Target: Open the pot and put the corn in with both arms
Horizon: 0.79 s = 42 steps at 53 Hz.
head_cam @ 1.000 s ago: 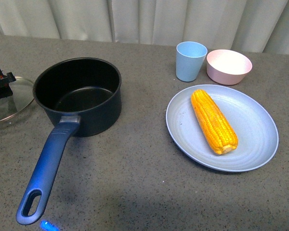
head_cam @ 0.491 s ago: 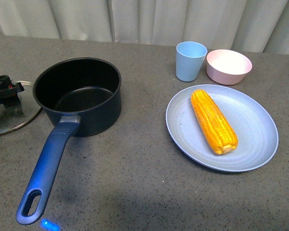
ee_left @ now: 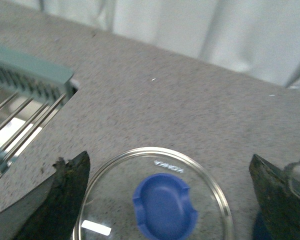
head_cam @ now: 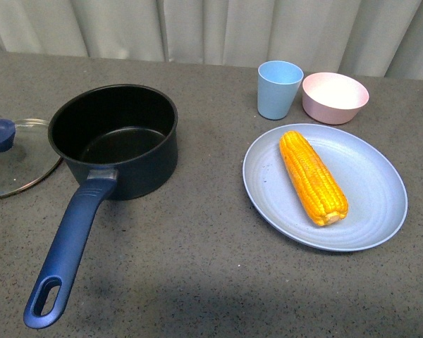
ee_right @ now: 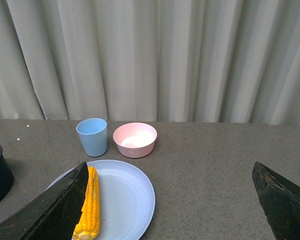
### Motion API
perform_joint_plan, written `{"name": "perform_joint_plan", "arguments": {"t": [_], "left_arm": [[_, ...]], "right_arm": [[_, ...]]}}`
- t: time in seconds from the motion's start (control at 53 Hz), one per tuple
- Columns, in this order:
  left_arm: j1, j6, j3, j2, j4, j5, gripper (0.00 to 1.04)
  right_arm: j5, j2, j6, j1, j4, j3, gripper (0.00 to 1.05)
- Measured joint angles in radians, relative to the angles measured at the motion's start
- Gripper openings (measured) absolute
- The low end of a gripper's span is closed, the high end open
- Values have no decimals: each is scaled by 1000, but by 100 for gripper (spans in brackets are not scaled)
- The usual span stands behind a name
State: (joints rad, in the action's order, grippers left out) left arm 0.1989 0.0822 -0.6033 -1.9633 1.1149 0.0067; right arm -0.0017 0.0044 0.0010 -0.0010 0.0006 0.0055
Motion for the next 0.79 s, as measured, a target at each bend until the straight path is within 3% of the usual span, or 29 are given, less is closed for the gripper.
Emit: {"name": "perform_joint_plan", "arguments": {"t": [0.038,0.094,0.472,0.642,0.792], "left_arm": [[0,-28,70,42,125,95,83],[-13,-43,179,131,222,152,72],[-98,-72,452,538,140,95,6],[-117,-74,507,679,55,70,4],[-183,-74,523,879,-131,-1,4]], "right_arm": [[0,0,0,0,0,0,96],[0,0,0,0,0,0,96],[0,0,0,0,0,0,96],[0,0,0,0,0,0,96],[0,0,0,0,0,0,96]]}}
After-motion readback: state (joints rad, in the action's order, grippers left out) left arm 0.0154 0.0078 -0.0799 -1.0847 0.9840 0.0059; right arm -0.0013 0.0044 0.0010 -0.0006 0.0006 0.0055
